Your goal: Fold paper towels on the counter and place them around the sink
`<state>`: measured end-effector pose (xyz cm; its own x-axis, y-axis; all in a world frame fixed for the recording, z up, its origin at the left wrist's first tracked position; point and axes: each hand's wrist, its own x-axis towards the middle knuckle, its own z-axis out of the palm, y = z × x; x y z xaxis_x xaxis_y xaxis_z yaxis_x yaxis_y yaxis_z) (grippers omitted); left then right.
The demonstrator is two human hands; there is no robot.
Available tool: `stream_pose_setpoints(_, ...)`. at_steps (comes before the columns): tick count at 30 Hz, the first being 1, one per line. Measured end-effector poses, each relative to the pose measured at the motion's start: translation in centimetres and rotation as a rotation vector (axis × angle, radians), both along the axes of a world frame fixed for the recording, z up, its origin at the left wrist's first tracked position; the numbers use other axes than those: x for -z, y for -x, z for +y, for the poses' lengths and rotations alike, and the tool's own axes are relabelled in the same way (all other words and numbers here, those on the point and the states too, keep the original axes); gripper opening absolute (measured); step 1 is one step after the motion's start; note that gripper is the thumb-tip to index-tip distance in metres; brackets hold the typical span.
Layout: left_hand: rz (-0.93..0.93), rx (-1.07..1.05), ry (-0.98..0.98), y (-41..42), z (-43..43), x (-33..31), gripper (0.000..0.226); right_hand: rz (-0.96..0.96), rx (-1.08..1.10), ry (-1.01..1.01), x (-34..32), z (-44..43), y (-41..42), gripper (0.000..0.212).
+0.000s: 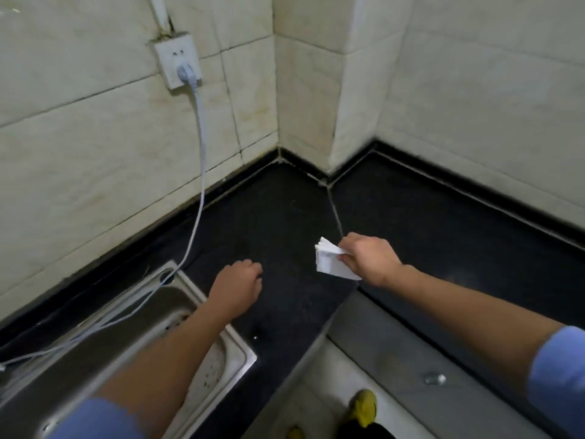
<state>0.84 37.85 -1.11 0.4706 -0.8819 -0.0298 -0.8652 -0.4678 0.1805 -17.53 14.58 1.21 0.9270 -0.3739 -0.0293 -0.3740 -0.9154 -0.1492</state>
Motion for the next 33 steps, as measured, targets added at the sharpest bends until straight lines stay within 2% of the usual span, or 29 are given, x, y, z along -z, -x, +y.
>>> stream_pose_setpoints(5, -0.015, 0.265, 0.019, 5.7, -7.1, -1.9, 0.027, -0.021, 0.274, 0.016, -2.1, -1.3, 11.3, 0.026)
stream_pose_setpoints(10, -0.090, 0.523, -0.008, 16.3, -14.1, -3.7, 0.026, -0.005, 0.515, 0.052, -3.3, -1.5, 25.7, 0.025)
stream_pose_setpoints(16, -0.132, 0.776, 0.023, 33.7, -20.2, -5.0, 0.025, -0.005, 0.792, 0.139, -4.4, 0.2, 44.8, 0.026)
stream_pose_setpoints(23, -0.024, 1.012, 0.033, 55.9, -22.3, -4.1, 0.023, 0.072, 1.063, 0.144, -4.8, 4.4, 66.1, 0.025)
stream_pose_setpoints(33, -0.033, 1.384, 0.004, 80.4, -27.5, -2.9, 0.023, 0.080, 1.397, 0.113, -2.5, 9.6, 87.9, 0.022)
